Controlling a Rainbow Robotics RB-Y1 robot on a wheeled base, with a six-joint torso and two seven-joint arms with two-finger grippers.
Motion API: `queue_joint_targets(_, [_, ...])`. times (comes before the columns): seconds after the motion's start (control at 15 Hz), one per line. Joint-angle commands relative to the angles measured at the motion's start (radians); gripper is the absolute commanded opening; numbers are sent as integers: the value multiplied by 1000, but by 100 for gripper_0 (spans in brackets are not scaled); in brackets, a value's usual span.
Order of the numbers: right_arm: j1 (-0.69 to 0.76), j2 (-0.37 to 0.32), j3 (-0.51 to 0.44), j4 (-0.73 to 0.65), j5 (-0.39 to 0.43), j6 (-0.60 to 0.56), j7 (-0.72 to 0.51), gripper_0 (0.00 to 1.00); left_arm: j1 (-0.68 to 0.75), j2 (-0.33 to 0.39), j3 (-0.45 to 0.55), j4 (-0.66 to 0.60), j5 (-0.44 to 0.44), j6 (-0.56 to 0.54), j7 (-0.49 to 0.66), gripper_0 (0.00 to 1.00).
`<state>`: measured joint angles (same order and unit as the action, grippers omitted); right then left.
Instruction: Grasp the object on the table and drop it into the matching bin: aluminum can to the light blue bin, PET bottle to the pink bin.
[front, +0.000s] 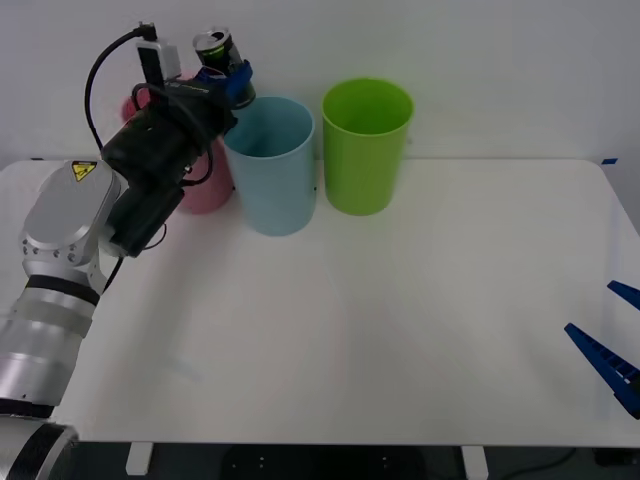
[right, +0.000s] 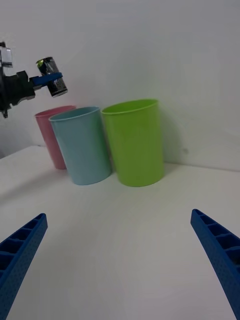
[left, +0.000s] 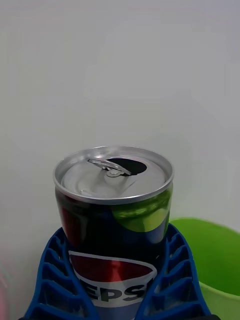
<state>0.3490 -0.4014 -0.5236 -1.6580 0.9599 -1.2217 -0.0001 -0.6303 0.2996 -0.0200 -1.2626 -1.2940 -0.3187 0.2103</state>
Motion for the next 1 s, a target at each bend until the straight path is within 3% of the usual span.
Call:
queue_joint_targets(0.07, [0,0,0,0,0,0,0,100,-83,-25,0,108,-31,0,-11,0])
queue_joint_targets(0.33, [0,0,0,0,0,0,0,100,-172,-42,0,223,-59,0,-14,0])
queue_joint_targets(1.0, [0,0,0,0,0,0,0,100,-137,-7,0,221,-31,-83,-31,0])
